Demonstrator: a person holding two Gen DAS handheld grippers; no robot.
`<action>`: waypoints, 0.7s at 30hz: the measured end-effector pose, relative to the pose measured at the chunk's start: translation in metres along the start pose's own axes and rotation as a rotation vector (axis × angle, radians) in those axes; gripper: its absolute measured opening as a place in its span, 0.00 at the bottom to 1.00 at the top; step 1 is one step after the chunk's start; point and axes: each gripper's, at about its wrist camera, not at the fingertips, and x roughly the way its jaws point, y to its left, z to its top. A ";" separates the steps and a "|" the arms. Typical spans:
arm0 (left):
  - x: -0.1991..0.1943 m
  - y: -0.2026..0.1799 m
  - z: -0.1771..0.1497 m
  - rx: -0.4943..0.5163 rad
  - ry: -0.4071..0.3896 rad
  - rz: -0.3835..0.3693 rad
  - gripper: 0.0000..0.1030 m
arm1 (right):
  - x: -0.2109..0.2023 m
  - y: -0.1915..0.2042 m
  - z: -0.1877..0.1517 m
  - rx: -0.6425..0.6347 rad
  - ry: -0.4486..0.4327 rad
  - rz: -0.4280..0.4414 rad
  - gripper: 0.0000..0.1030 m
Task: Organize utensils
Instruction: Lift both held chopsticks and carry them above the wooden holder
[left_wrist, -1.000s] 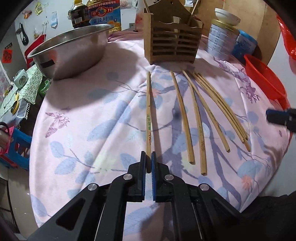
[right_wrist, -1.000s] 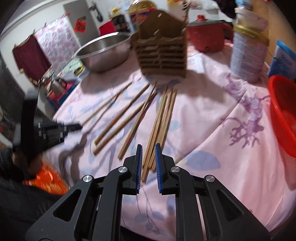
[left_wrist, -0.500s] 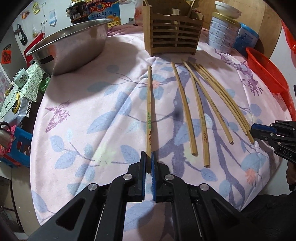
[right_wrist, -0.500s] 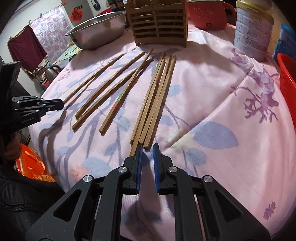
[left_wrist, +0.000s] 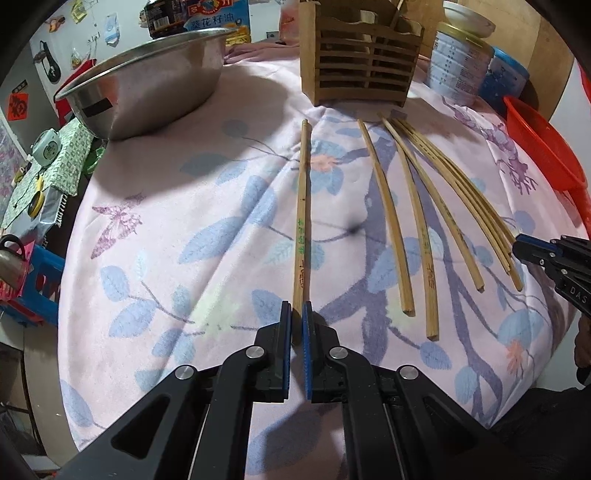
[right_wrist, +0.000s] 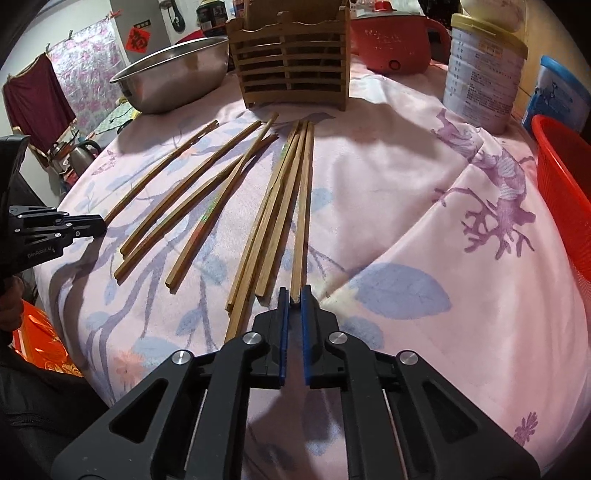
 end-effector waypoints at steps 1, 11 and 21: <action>-0.006 0.000 0.003 0.001 -0.022 0.014 0.06 | -0.004 -0.001 0.002 -0.006 -0.014 -0.019 0.06; -0.099 0.002 0.068 -0.010 -0.241 0.007 0.06 | -0.098 -0.015 0.077 -0.008 -0.304 -0.094 0.06; -0.133 -0.008 0.120 -0.009 -0.328 -0.048 0.06 | -0.137 -0.021 0.120 0.025 -0.409 -0.054 0.06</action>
